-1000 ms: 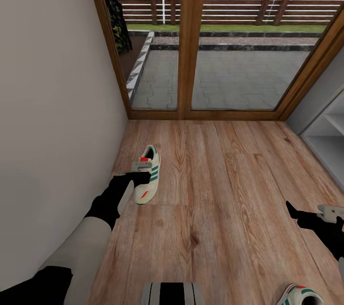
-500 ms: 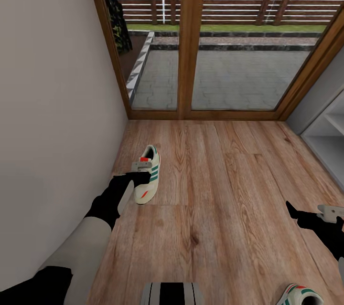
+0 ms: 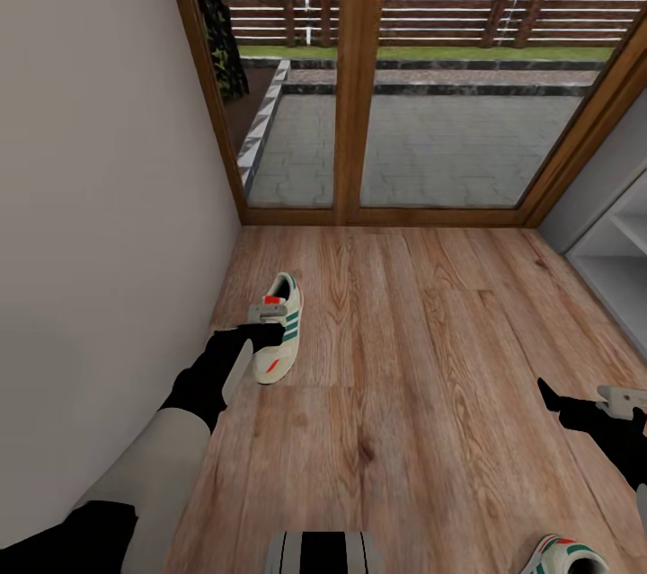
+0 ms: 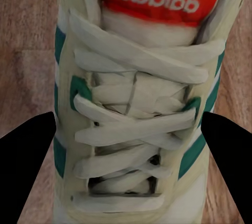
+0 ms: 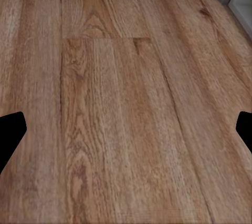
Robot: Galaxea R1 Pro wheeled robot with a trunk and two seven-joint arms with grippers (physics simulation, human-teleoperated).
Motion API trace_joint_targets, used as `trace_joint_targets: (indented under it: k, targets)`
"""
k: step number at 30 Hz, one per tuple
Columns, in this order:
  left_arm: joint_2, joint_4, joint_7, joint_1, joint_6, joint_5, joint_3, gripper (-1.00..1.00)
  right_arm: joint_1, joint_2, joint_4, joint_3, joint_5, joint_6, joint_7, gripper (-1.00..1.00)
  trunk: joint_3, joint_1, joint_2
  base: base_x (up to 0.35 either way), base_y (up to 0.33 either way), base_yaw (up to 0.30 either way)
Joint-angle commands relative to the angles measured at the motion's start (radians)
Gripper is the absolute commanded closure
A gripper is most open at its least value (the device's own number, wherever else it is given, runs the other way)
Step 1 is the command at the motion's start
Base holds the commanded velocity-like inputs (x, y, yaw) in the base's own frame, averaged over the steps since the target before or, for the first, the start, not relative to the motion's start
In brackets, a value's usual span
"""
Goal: Pick up the two gym shoes and the two sandals from the corridor floor and place them onto the hallstand (shoe rack) in the corridor, making sure they are on the rack and not on the floor. Arrange them so the two gym shoes are next to each other and the two sandals are next to each other.
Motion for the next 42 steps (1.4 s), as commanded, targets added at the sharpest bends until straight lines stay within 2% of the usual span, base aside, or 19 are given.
trace_joint_targets:
  k: [1,15,42]
  targets:
    - [0.000,0.000,0.000,0.000,0.000,0.000,0.000,1.00,0.000,0.000,0.000,0.000,0.000,0.000,0.000,-1.00,0.000,0.000,0.000,0.102,0.000,0.000]
    - [-0.001,0.000,0.000,0.000,0.000,0.000,0.001,1.00,0.000,0.000,0.000,0.000,0.000,0.000,0.000,-1.00,0.000,0.000,0.000,0.186,0.000,0.000]
    - [-0.001,0.001,0.000,0.000,0.000,0.000,0.001,1.00,0.000,0.000,0.000,0.000,0.000,0.000,0.000,-1.00,0.000,0.000,0.000,0.033,0.000,0.000]
